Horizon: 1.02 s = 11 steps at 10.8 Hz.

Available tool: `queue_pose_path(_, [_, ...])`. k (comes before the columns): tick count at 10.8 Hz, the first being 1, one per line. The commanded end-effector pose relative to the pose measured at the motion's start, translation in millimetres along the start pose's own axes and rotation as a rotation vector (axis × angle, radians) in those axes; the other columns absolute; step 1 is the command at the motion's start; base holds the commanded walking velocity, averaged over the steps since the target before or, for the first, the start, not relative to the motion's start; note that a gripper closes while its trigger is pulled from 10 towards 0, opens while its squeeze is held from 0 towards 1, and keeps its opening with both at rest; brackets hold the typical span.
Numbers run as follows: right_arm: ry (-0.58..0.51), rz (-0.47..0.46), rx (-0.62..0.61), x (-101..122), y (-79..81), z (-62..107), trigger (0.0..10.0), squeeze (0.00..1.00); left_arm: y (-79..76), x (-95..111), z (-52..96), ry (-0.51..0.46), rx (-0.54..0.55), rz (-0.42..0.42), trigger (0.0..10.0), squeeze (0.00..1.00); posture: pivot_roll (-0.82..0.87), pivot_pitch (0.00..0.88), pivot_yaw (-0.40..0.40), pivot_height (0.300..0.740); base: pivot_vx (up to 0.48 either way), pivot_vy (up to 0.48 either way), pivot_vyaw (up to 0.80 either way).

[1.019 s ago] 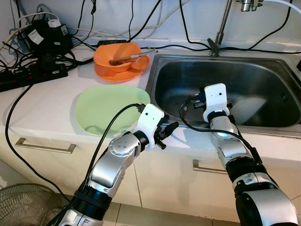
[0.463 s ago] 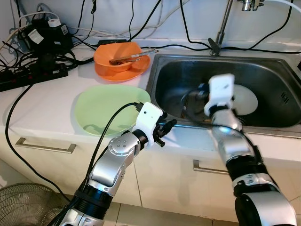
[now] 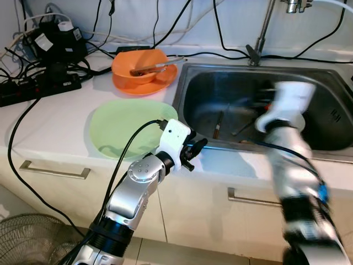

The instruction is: Kitchen organization

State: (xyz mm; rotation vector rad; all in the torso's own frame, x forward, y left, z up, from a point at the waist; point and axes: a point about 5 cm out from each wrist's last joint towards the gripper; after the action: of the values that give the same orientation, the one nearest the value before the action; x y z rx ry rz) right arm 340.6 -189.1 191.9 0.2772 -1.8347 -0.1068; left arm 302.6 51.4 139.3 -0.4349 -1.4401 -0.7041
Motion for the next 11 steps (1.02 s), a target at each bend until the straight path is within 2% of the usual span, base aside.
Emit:
queue_pose_path(1, [-0.017, -0.020, 0.016, 7, -3.4, 6.4, 10.0, 0.00, 4.7, 1, 0.0, -0.007, 0.030, -0.004, 10.0, 0.00, 0.00, 0.000, 0.055, 0.740, 0.000, 0.000, 0.00])
queue_pose_path(3, [-0.029, -0.022, 0.015, 2, -4.2, 29.3, 10.0, 0.00, 12.2, 4, 0.7, -0.036, 0.091, 0.004, 10.0, 0.00, 0.00, 0.000, 0.059, 0.740, 0.000, 0.000, 0.00])
queue_pose_path(5, [-0.005, -0.024, -0.019, -18, 2.9, 54.3, 10.0, 0.00, 20.8, 7, 1.6, -0.074, 0.148, 0.012, 10.0, 0.00, 0.00, 0.000, 0.065, 0.740, 0.000, 0.000, 0.00])
queue_pose_path(6, [0.012, 0.006, -0.071, -30, 0.4, 65.4, 10.0, 0.00, 21.5, 6, 2.1, -0.076, 0.153, 0.008, 10.0, 0.00, 0.00, 0.000, 0.068, 0.740, 0.000, 0.000, 0.00])
queue_pose_path(7, [0.014, 0.070, -0.071, -36, 1.9, 72.1, 10.0, 0.00, 21.1, 5, 2.5, -0.083, 0.153, 0.012, 10.0, 0.00, 0.00, 0.000, 0.070, 0.740, 0.000, 0.000, 0.00])
queue_pose_path(8, [0.005, 0.059, -0.093, -38, 1.5, 74.5, 10.0, 0.00, 20.9, 6, 2.5, -0.096, 0.158, 0.019, 10.0, 0.00, 0.00, 0.000, 0.072, 0.740, 0.000, 0.000, 0.00])
queue_pose_path(11, [-0.066, 0.106, -0.135, -28, -1.7, 68.3, 10.0, 0.00, 25.9, 13, 4.4, -0.183, 0.221, 0.033, 10.0, 0.00, 0.00, 0.000, 0.074, 0.740, 0.000, 0.000, 0.00])
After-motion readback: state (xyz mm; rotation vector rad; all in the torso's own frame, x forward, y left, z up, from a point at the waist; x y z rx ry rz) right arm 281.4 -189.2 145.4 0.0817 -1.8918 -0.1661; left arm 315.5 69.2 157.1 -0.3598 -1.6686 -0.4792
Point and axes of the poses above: a point about 5 cm out from each wrist's last joint towards the gripper, its own z axis pointing back from the gripper into the wrist, its own x axis along the axis of the wrist's last joint, y = z × x, and after that the axes turned 7 degrees about -z, right-handed
